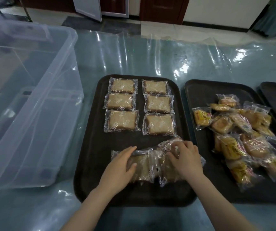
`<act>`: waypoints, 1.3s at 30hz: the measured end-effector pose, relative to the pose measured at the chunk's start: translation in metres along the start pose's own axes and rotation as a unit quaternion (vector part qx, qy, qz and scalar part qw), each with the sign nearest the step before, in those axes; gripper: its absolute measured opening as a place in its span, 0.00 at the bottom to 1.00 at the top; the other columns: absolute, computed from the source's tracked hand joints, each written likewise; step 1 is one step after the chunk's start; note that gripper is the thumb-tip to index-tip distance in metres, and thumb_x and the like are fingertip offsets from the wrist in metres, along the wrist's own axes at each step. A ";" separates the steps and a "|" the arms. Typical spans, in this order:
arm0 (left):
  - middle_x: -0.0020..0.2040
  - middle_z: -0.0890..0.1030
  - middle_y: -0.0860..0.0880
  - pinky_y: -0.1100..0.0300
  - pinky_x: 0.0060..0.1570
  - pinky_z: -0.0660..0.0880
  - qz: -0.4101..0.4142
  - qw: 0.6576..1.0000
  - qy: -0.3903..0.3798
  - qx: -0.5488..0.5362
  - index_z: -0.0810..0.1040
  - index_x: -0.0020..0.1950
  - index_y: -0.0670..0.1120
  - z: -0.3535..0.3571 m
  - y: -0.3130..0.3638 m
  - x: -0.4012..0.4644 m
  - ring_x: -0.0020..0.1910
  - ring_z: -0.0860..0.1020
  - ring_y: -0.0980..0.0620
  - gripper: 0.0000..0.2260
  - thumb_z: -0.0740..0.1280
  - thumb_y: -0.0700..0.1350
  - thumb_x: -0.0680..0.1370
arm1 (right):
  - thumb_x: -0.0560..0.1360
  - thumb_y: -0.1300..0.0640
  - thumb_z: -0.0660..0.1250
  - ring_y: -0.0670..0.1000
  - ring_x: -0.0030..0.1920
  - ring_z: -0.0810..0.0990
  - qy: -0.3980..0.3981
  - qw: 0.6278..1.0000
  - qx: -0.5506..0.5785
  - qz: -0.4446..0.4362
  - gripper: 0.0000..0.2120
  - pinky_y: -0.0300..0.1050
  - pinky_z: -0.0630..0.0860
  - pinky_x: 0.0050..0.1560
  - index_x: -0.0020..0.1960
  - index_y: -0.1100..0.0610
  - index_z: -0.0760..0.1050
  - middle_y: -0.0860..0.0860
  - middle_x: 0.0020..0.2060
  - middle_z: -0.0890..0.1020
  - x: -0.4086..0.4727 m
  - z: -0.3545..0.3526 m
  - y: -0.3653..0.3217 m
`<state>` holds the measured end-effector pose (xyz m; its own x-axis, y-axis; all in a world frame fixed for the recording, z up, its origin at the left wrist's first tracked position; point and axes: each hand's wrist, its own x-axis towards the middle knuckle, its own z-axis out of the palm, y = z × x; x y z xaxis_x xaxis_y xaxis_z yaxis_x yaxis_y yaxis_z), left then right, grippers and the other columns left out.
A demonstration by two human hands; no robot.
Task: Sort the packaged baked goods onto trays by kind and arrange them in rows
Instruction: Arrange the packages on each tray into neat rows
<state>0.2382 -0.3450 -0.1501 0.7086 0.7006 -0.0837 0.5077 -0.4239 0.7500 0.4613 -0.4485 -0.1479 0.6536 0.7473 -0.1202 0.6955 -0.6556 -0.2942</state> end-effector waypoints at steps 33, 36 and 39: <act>0.77 0.55 0.57 0.68 0.69 0.50 0.065 0.991 -0.023 0.115 0.56 0.77 0.53 0.035 0.017 -0.005 0.74 0.54 0.58 0.26 0.59 0.46 0.80 | 0.81 0.46 0.54 0.52 0.77 0.40 -0.115 0.976 -0.030 -0.180 0.26 0.58 0.49 0.75 0.76 0.42 0.50 0.48 0.78 0.46 0.021 0.006 0.000; 0.76 0.39 0.57 0.66 0.70 0.40 0.054 0.988 -0.094 0.109 0.41 0.78 0.50 0.055 0.019 -0.012 0.75 0.39 0.59 0.32 0.58 0.52 0.80 | 0.79 0.39 0.47 0.48 0.74 0.31 -0.119 0.981 0.025 -0.154 0.28 0.55 0.43 0.76 0.74 0.36 0.37 0.44 0.76 0.36 0.004 0.023 0.018; 0.74 0.31 0.53 0.62 0.69 0.33 0.047 0.978 -0.115 0.168 0.35 0.76 0.49 0.068 0.017 -0.021 0.72 0.30 0.57 0.35 0.56 0.55 0.80 | 0.77 0.37 0.48 0.46 0.75 0.34 -0.026 0.991 0.032 -0.127 0.30 0.53 0.42 0.74 0.76 0.39 0.43 0.43 0.76 0.40 -0.008 0.019 0.026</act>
<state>0.2656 -0.4058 -0.1805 0.8319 0.5178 -0.1996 0.5399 -0.6717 0.5073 0.4683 -0.4688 -0.1727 0.4427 0.8928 -0.0835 0.8137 -0.4391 -0.3808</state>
